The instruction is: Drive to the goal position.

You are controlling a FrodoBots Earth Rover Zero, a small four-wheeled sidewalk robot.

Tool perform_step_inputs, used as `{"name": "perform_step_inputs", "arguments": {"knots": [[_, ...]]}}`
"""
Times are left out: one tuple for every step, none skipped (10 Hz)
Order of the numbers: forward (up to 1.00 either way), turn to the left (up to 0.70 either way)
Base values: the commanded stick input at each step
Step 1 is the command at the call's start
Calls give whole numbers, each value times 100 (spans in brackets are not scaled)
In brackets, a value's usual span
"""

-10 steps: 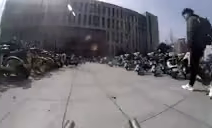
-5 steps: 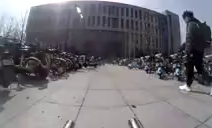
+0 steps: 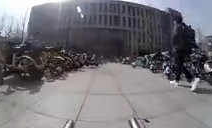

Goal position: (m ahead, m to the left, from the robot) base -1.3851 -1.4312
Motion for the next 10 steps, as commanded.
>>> {"name": "perform_step_inputs", "arguments": {"knots": [[100,0],[100,-6],[100,-19],[100,-27],[100,-27],[100,-23],[100,-11],[100,0],[100,0],[100,0]]}}
